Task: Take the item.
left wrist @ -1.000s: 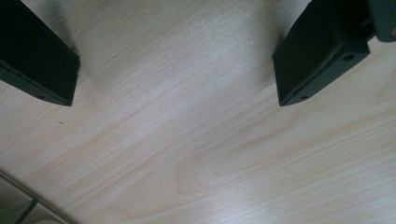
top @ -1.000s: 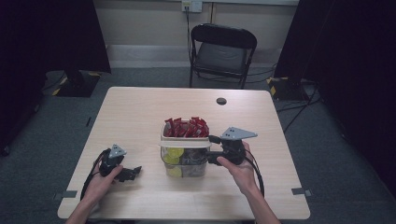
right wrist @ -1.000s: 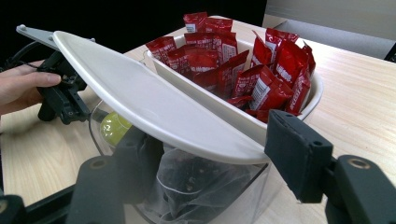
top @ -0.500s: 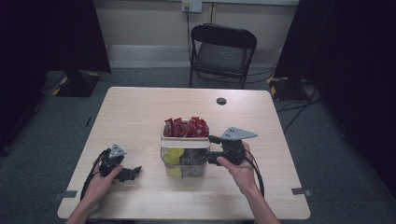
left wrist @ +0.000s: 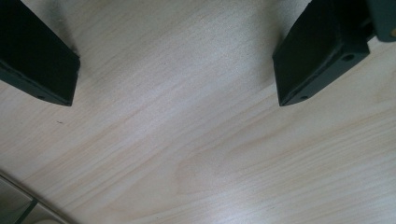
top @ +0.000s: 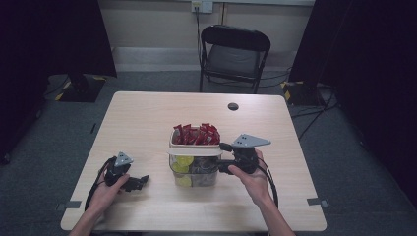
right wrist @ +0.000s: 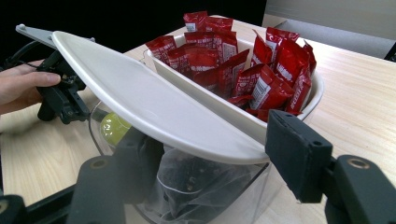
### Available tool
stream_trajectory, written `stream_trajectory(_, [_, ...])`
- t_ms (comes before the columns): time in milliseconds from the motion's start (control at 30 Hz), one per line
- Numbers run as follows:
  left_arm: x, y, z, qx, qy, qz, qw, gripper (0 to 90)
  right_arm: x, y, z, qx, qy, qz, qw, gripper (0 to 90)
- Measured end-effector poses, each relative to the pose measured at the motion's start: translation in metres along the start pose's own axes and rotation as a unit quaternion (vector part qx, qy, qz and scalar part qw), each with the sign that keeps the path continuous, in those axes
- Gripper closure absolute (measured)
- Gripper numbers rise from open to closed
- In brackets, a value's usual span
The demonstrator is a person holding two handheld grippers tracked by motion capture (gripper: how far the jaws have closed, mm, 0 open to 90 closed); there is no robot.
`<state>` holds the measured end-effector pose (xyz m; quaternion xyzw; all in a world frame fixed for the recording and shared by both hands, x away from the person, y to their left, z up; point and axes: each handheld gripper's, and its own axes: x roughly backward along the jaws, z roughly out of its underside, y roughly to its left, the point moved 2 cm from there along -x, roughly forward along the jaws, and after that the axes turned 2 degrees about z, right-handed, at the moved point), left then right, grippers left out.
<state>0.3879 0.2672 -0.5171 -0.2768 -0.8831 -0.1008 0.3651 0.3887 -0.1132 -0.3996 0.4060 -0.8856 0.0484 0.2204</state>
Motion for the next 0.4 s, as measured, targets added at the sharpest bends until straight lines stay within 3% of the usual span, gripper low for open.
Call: stream_trajectory(400, [0.0000,0.0000,0.0000,0.000,0.000,0.000,1.0000,0.0,-0.0002,-0.0002,0.0004,-0.001,0.000,0.000,1.0000,37.4])
